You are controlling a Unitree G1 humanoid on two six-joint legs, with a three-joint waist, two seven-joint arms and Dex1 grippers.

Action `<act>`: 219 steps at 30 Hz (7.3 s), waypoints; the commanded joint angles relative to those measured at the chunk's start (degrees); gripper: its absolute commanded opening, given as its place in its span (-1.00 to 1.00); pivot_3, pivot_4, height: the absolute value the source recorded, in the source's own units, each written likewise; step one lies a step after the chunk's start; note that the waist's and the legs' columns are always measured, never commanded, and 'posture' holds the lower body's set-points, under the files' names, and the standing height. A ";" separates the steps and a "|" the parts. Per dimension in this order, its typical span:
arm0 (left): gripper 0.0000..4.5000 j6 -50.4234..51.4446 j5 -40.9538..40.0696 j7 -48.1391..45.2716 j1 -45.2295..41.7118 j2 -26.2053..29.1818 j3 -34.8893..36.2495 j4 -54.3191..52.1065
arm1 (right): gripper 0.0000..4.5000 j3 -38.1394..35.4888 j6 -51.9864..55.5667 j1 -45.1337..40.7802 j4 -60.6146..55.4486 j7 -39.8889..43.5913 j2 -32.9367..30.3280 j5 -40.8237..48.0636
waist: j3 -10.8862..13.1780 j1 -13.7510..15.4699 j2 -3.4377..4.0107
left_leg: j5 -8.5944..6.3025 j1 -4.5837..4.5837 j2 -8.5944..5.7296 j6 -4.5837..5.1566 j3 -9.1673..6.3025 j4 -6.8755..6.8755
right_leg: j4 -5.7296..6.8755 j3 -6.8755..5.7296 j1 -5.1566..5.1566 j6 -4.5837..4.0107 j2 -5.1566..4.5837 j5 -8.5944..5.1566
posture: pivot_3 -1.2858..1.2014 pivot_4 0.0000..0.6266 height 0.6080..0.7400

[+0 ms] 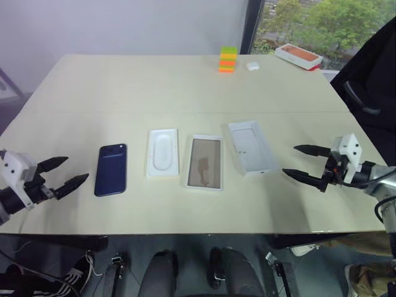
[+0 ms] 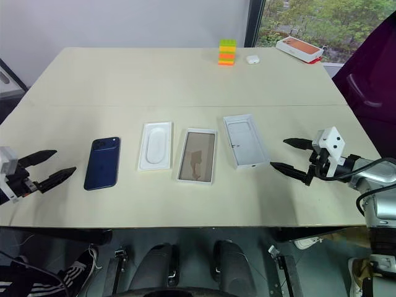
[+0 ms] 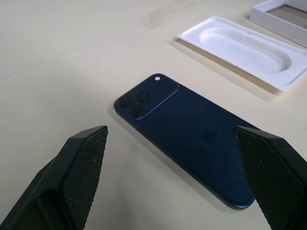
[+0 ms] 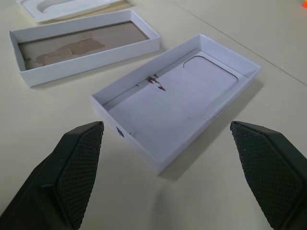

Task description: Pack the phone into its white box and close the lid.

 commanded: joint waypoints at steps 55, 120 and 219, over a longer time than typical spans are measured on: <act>0.96 68.22 -11.83 47.15 -34.23 -18.53 -9.26 -13.73 | 0.97 12.80 4.27 -14.44 -15.96 -10.61 6.58 -5.99 | -0.03 -0.09 -0.09 | 0.01 0.10 0.01 -0.02 0.38 0.03 | 0.21 0.59 -0.17 -0.22 0.37 0.24 | 0.03 -0.52 1.00; -0.99 71.73 -16.38 47.59 -35.89 -29.74 0.23 -10.94 | 1.00 16.76 16.51 -10.39 -26.28 -12.05 10.98 0.15 | -0.08 -0.19 -0.12 | 0.03 0.15 0.01 -0.04 0.32 0.03 | 0.21 0.57 -0.12 -0.23 0.40 0.24 | 0.03 -0.52 1.00; -1.00 83.97 -16.51 65.56 -34.04 -45.85 -1.93 -29.52 | 0.00 16.88 7.10 -12.67 -14.64 -6.94 15.63 -3.86 | -0.06 -0.04 -0.18 | 0.08 0.06 0.00 -0.14 0.24 0.01 | 0.15 0.62 -0.18 -0.25 0.47 0.25 | 0.03 -0.52 1.00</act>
